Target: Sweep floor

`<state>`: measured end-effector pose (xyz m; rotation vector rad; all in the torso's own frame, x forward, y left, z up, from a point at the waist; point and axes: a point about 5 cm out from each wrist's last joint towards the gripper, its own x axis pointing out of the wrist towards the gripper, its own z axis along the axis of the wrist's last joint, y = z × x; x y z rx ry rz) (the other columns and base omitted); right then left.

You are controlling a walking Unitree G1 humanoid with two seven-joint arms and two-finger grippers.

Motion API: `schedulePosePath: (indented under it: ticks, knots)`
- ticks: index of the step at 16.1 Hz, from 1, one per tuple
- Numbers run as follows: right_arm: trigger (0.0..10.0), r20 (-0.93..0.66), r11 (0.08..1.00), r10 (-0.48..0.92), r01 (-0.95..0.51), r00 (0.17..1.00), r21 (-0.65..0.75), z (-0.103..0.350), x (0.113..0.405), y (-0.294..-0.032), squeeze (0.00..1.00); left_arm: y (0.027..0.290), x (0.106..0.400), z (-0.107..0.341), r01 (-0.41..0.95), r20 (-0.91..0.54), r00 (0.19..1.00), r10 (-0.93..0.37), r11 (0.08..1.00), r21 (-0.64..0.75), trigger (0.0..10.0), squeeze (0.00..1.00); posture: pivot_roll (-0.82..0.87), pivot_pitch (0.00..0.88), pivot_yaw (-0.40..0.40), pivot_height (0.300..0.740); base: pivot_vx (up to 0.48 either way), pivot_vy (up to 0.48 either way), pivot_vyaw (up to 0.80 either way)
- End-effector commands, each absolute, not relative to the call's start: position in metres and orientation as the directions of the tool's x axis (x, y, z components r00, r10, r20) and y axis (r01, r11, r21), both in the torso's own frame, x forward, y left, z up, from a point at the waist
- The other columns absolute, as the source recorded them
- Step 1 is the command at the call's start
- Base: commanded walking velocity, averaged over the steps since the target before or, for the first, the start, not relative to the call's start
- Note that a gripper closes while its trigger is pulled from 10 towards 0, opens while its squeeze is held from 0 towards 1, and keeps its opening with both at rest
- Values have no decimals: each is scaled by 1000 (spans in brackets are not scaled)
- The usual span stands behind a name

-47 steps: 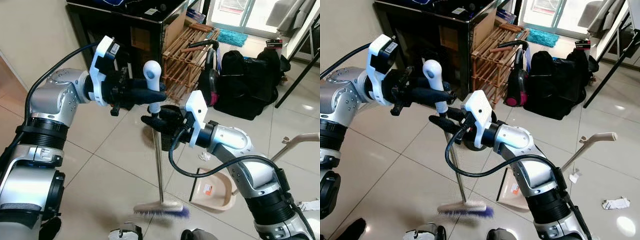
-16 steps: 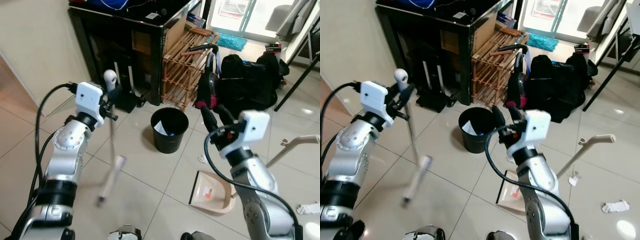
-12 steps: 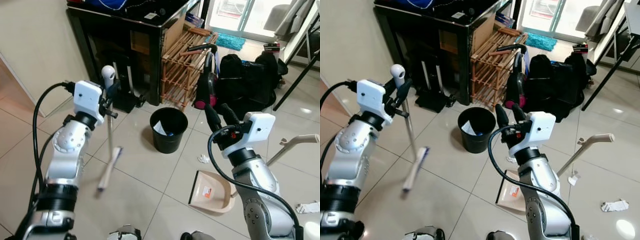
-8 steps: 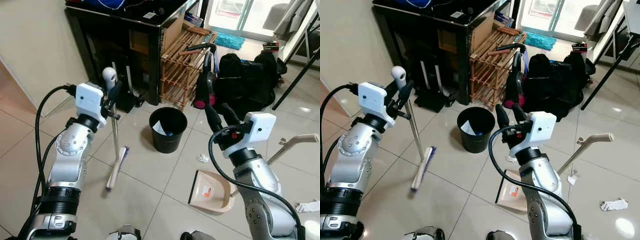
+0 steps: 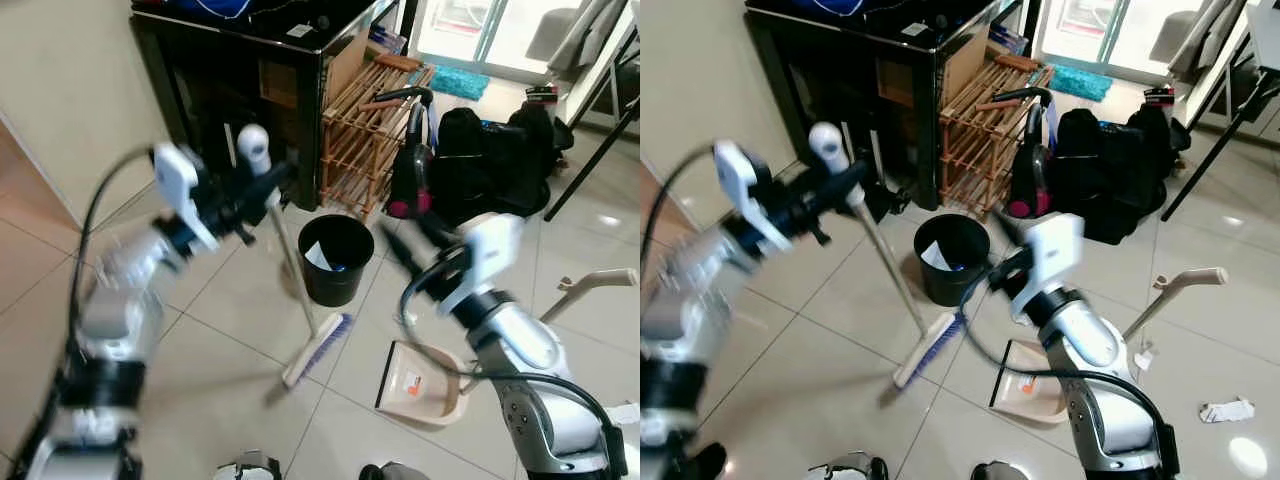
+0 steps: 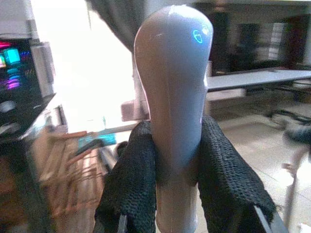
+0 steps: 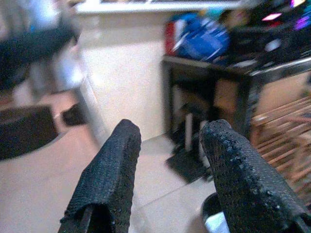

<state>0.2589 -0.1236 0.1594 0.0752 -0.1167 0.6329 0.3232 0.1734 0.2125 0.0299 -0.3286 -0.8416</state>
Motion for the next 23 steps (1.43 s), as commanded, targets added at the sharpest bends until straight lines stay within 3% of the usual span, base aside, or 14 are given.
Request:
schedulePosePath:
  ticks: [1,3,4,5,8,13,18,19,20,23]
  knots:
    - [10000,88,721,689,-693,720,21,157,258,-118,0,180,329,233,788,257,532,-807,583,199,10000,0,-20,63,-12,740,0,0,0]
    - [10000,81,658,749,-753,657,28,161,258,-117,0,187,335,240,828,220,485,-847,525,196,10000,0,-25,59,-10,740,0,0,0]
    - [10000,74,630,773,-776,630,25,164,259,-118,612,192,339,245,844,205,464,-862,500,194,10000,0,-30,59,-9,740,0,0,0]
    - [10000,65,613,788,-790,612,11,166,262,-118,1000,195,342,250,861,199,437,-877,472,189,10000,0,-31,58,-10,740,0,0,0]
    - [10000,51,579,815,-815,577,-31,176,270,-109,1000,192,346,270,923,256,318,-913,359,134,10000,0,-33,57,-8,740,0,0,0]
    - [10000,21,577,817,-817,577,-15,179,280,-94,1000,179,345,272,961,264,181,-947,227,156,10000,0,-30,57,1,740,0,0,0]
    - [10000,19,626,778,-778,627,47,178,289,-75,1000,161,347,274,976,310,115,-944,165,143,10000,0,-27,51,8,740,0,0,0]
    - [10000,21,633,773,-772,635,52,178,290,-74,890,159,348,274,976,313,112,-943,163,142,10000,0,-26,49,9,740,0,0,0]
    - [10000,27,636,769,-769,638,68,179,291,-70,0,155,348,273,977,324,108,-940,161,140,10000,0,-25,48,8,740,0,0,0]
    - [10000,33,632,771,-771,636,73,179,292,-63,0,150,348,273,979,346,105,-932,159,131,10000,0,-25,41,10,740,0,0,0]
